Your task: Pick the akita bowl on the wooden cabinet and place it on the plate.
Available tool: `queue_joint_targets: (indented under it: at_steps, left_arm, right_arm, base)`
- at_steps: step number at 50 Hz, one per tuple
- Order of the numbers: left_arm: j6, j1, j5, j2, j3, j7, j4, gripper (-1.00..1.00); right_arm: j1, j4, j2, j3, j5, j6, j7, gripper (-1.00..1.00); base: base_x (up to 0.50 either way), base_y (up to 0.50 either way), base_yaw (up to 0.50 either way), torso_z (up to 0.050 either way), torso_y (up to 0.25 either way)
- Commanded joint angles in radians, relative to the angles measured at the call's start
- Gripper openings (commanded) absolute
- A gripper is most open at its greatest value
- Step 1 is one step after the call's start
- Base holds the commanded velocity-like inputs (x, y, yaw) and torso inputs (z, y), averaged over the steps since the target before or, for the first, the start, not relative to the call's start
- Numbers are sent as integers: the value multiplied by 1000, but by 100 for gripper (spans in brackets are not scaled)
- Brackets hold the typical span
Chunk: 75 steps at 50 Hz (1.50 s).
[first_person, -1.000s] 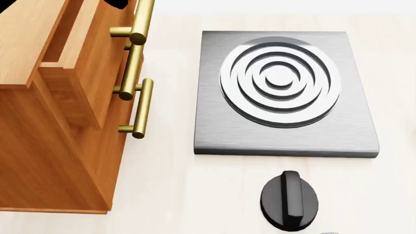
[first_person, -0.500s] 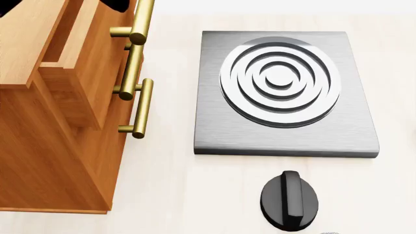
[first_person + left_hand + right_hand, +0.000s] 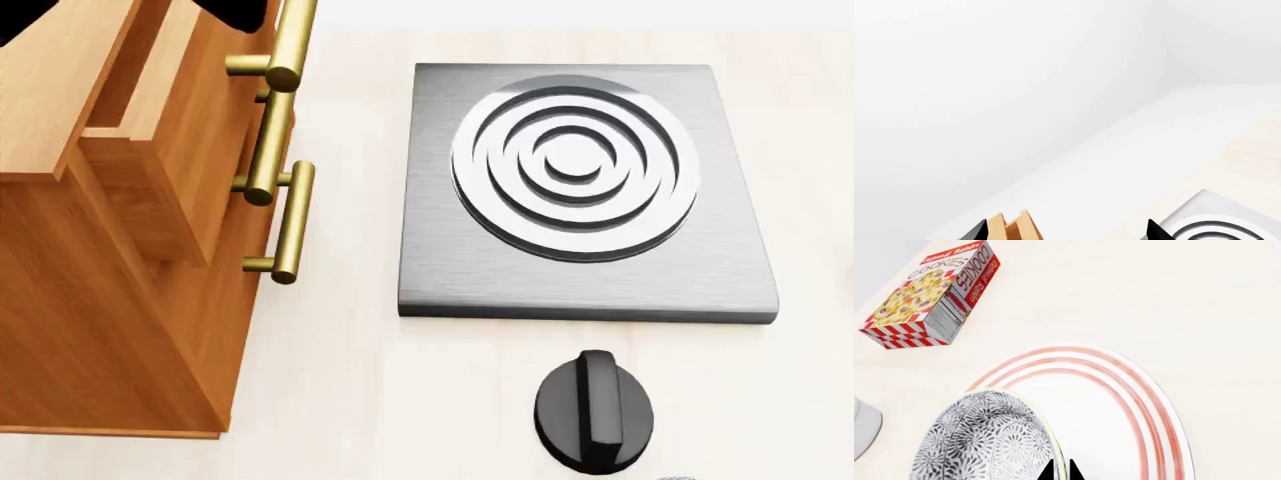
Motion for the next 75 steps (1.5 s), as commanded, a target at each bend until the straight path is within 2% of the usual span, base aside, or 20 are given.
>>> queue_joint_targets:
  at_steps: [1, 19, 20, 48, 58, 75]
  left_arm:
    - [5, 6, -1, -1, 1, 0, -2, 100]
    - [5, -2, -4, 4, 4, 1, -9, 100]
    - [5, -1, -5, 4, 3, 0, -8, 100]
    - [6, 10, -14, -10, -4, -9, 1, 100]
    - [5, 10, -17, -11, -5, -13, 3, 100]
    - [-1, 3, -26, -15, -11, -18, 7, 100]
  right_arm:
    - [11, 14, 3, -1, -20, -4, -16, -100]
    - [5, 17, 10, -12, -44, -1, -9, -100]
    - [2, 17, 7, -8, -40, -6, -16, 100]
    - [-11, -15, 13, -16, -51, -3, -14, 100]
    - [-43, -242, 62, 24, 7, 28, 55, 100]
    - [-81, -438, 117, 85, 58, 49, 124, 100]
  base:
    - [0, 0, 0, 0, 0]
    - [0, 0, 0, 1, 0]
    - [0, 0, 0, 0, 0]
    - [0, 0, 0, 0, 0]
    - [0, 0, 0, 0, 0]
    - [0, 0, 0, 0, 0]
